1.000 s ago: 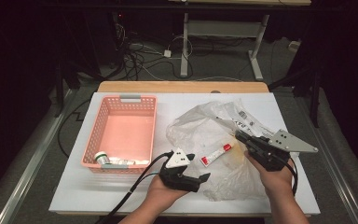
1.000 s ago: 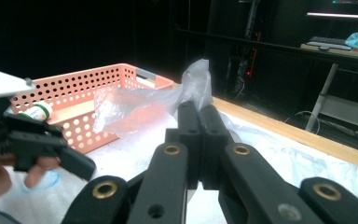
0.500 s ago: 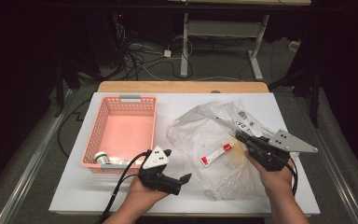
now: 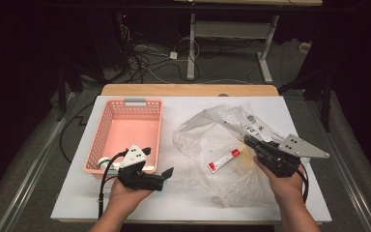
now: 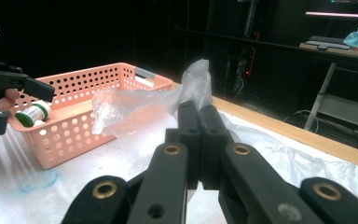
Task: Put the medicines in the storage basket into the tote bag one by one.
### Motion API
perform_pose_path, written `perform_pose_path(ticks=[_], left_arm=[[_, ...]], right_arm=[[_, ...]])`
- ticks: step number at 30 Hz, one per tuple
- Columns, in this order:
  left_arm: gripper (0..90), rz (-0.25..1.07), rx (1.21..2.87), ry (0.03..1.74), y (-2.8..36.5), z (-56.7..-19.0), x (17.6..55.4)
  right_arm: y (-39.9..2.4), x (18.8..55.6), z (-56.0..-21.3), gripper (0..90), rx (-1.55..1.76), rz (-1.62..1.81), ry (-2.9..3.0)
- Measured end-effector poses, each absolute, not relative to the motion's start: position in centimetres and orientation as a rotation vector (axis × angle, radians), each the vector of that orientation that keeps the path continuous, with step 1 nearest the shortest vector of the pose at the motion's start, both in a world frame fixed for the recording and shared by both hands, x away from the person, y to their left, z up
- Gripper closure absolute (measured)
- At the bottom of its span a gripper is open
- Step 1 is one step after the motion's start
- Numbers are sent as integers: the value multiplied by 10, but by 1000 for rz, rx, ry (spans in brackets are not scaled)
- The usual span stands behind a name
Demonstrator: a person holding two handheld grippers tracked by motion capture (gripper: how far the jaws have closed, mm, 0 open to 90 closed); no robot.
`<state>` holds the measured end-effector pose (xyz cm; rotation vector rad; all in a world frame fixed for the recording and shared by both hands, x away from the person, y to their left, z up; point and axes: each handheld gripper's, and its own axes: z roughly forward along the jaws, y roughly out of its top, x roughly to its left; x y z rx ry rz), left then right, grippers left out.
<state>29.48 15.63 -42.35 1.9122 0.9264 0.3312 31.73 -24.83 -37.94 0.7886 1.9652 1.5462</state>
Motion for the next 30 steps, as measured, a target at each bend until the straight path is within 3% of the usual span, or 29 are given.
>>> perform_pose_path(ticks=[4, 30], left_arm=[[0, 413, 1945, 986, 171, -423, 298], [0, 431, 1848, 1233, 257, -426, 310]], right_arm=[[-249, 317, -379, 900, 788, 1550, 1966], [-254, 317, -378, 900, 798, 1551, 1954]])
